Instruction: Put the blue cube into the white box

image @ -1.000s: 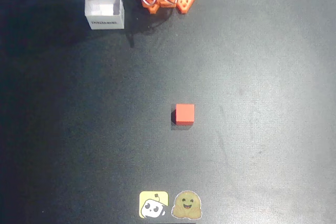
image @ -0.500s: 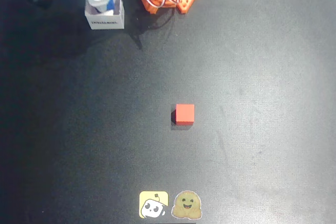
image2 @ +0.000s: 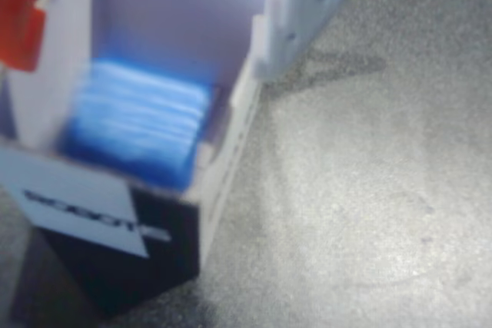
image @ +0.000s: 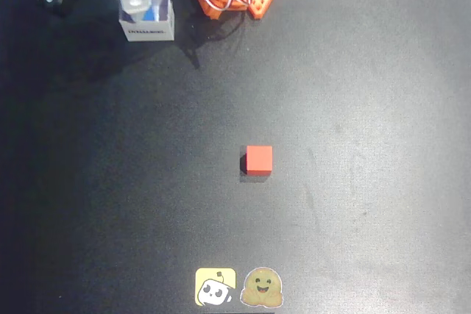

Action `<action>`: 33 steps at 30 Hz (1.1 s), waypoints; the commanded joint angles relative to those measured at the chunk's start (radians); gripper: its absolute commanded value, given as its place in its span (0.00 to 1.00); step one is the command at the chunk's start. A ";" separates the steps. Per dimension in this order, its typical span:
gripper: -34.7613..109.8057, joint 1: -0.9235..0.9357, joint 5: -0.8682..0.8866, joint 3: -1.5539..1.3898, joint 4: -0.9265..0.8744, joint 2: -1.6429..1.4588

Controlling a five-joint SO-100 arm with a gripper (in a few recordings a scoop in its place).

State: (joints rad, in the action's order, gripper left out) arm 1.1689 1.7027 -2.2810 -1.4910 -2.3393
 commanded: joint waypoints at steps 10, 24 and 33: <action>0.30 -0.038 -0.173 0.028 0.034 -0.051; 0.24 -0.891 -0.313 -0.167 0.347 -0.227; 0.24 -1.212 -0.313 -0.463 0.359 -0.715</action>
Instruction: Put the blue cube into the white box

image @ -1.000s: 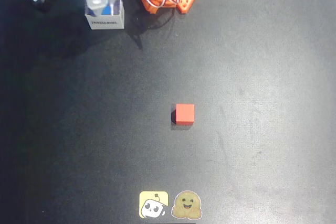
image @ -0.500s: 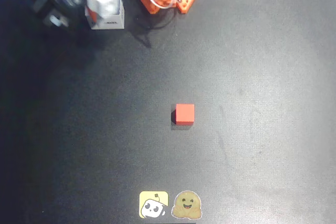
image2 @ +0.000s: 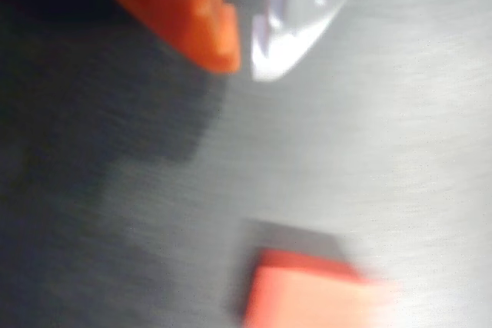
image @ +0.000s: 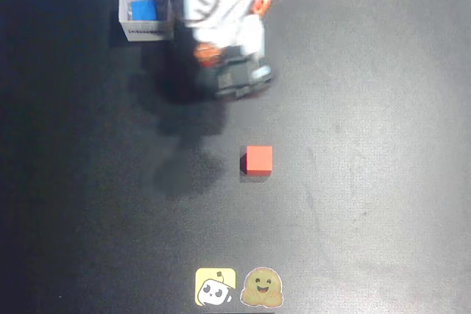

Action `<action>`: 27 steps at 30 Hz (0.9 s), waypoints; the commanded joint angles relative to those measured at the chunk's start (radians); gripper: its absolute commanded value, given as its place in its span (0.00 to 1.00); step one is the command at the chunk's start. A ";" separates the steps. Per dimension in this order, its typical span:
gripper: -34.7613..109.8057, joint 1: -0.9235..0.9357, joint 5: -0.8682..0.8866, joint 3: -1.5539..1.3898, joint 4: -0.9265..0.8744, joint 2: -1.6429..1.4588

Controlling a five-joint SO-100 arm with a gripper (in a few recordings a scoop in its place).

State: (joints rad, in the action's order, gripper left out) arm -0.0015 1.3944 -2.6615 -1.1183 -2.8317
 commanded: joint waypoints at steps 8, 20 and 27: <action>0.24 -0.044 0.034 -0.207 -0.017 -0.365; 0.24 -0.012 0.087 -0.291 -0.008 -0.365; 0.24 -0.005 0.086 -0.291 -0.216 -0.365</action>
